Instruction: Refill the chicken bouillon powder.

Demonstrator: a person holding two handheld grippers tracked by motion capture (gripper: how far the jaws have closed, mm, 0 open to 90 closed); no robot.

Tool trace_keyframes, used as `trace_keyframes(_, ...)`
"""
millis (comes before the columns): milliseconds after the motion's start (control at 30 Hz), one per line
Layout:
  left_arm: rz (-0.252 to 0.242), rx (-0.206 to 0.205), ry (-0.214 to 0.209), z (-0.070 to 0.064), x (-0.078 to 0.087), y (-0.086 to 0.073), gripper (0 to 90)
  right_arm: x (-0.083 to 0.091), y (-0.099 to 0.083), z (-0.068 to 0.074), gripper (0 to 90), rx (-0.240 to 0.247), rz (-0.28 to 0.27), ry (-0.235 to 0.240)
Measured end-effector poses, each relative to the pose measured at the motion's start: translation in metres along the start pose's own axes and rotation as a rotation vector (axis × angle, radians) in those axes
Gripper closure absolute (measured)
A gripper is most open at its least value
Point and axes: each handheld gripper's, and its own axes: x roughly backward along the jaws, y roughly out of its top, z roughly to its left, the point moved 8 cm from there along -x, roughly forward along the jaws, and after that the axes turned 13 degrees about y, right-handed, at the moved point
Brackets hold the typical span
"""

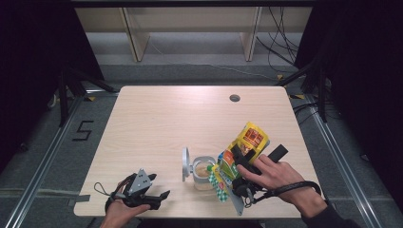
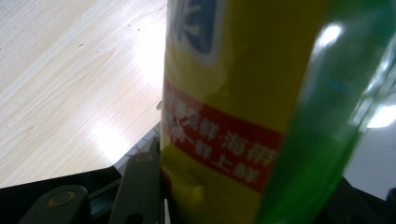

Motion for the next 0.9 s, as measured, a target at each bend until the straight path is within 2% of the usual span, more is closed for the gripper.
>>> trace_keyframes(200, -0.007, 0.018, -0.003, -0.0010, -0.0004, 0.0007, 22.3, -0.0011, 0.0004, -0.0004, 60.6, 0.002, 0.000, 0.002)
trace_keyframes(267, -0.004, 0.006, 0.000, -0.0001, 0.0003, 0.0004, 22.3, -0.0013, 0.0006, -0.0001, 60.6, 0.003, -0.001, 0.005)
trace_keyframes(533, -0.012, 0.007, -0.003, -0.0004, -0.0006, 0.0008, 22.3, -0.0017, 0.0002, 0.0013, 60.6, 0.001, 0.005, 0.014)
trace_keyframes(600, 0.000, 0.004, -0.003, 0.0002, 0.0007, 0.0003, 22.3, -0.0020, 0.0005, 0.0010, 60.6, 0.004, 0.004, 0.013)
trace_keyframes(633, -0.006, 0.015, -0.003, -0.0007, 0.0003, 0.0009, 22.3, -0.0021, 0.0006, 0.0009, 60.6, 0.004, 0.003, 0.013)
trace_keyframes(667, -0.001, 0.002, -0.002, 0.0003, 0.0008, 0.0003, 22.3, -0.0021, 0.0007, 0.0008, 60.6, 0.003, 0.003, 0.014)
trace_keyframes(767, -0.003, 0.001, -0.003, 0.0001, 0.0007, 0.0006, 22.3, -0.0017, 0.0009, -0.0001, 60.6, 0.005, 0.004, 0.011)
trace_keyframes(800, -0.002, 0.004, -0.003, 0.0000, 0.0007, 0.0005, 22.3, -0.0028, 0.0018, -0.0019, 60.6, 0.000, -0.015, -0.038)
trace_keyframes(867, -0.004, 0.000, -0.004, 0.0002, 0.0007, 0.0007, 22.3, -0.0031, 0.0020, -0.0020, 60.6, 0.003, -0.016, -0.037)
trace_keyframes(900, -0.003, 0.017, -0.002, -0.0006, 0.0007, 0.0011, 22.3, -0.0032, 0.0020, -0.0021, 60.7, 0.003, -0.016, -0.036)
